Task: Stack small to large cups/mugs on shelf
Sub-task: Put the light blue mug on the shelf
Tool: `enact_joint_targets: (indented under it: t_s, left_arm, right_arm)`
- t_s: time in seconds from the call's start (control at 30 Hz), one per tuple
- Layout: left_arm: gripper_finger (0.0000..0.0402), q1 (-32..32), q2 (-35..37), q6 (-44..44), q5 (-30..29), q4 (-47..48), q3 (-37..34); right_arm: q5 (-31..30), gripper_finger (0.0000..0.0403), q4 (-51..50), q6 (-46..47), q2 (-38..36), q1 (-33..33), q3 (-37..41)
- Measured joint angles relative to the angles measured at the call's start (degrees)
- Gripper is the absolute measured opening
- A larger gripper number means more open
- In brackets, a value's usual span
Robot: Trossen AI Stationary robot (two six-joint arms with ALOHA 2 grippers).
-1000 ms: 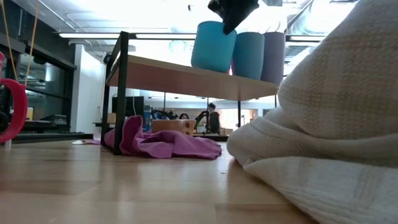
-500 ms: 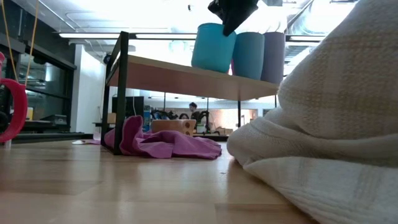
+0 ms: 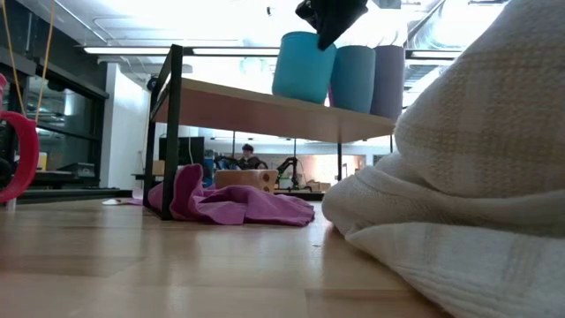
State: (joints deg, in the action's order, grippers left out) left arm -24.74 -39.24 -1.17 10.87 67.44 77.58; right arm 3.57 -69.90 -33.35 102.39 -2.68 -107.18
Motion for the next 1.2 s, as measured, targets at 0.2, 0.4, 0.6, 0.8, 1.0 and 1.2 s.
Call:
enact_joint_targets:
  t_s: [0.2, 0.4, 0.6, 0.8, 1.0, 1.2]
  left_arm:
    - [0.0005, -0.01, 0.00, 0.00, 0.00, 0.00, 0.01]
    - [0.0005, 0.00, 0.00, 0.00, 0.00, 0.00, 0.00]
    - [0.0005, 0.00, 0.00, 0.01, 0.00, 0.00, 0.00]
    - [0.0005, 0.00, 0.00, 0.00, 0.00, 0.00, 0.00]
    - [0.0005, -0.01, 0.00, 0.00, 0.00, 0.00, 0.00]
    - [0.0005, 0.01, 0.00, 0.00, 0.00, 0.00, 0.00]
  right_arm:
    - [0.02, 0.0012, -0.23, 0.09, 0.00, 0.00, 0.00]
    - [0.04, 0.0014, -0.58, 0.32, 0.00, -0.05, 0.00]
    - [0.13, 0.0014, -0.71, 1.39, 0.00, -0.84, 0.00]
    - [1.20, 0.0014, -0.80, 1.43, 0.02, -1.00, 0.00]
    - [1.46, 0.0014, -0.81, 1.41, 0.02, -1.10, 0.00]
    - [2.62, 0.0014, -0.74, 1.43, 0.02, -1.39, 0.00]
